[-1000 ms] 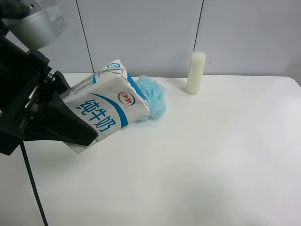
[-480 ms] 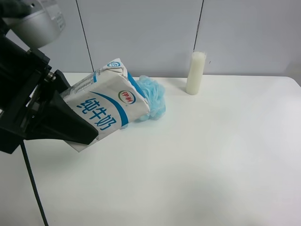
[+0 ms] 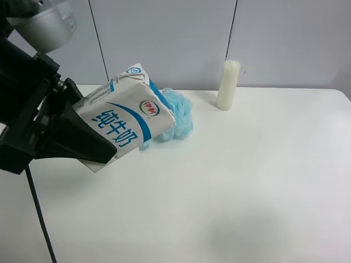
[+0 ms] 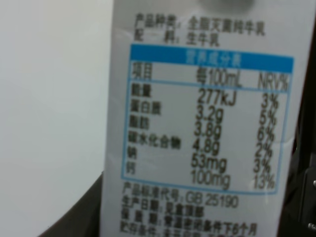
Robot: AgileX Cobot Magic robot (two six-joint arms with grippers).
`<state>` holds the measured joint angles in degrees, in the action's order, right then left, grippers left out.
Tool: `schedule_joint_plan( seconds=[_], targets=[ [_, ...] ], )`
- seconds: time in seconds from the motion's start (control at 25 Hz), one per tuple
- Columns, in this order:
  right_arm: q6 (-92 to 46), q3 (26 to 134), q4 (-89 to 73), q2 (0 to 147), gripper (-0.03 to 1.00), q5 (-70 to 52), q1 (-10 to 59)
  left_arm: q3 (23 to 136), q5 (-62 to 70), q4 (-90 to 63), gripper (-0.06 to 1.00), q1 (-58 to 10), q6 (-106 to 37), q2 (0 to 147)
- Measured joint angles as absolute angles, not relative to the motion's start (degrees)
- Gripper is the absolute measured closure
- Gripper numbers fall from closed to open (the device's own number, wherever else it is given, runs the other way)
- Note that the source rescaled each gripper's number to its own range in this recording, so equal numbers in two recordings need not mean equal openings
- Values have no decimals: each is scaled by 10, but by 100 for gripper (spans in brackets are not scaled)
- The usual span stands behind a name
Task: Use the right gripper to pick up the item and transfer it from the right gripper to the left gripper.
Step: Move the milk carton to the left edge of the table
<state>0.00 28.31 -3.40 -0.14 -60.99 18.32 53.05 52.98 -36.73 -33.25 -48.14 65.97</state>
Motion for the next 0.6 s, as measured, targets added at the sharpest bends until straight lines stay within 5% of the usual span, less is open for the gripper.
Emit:
schedule_joint_plan(
  seconds=[0.24,0.6],
  targets=[
    [0,283,-34,-1,-3,-609,98,531,520,-367,94,-333,-474,660],
    [0,283,-34,-1,-3,-609,89,531,444,-271,94,-333,-299,666]
  ],
)
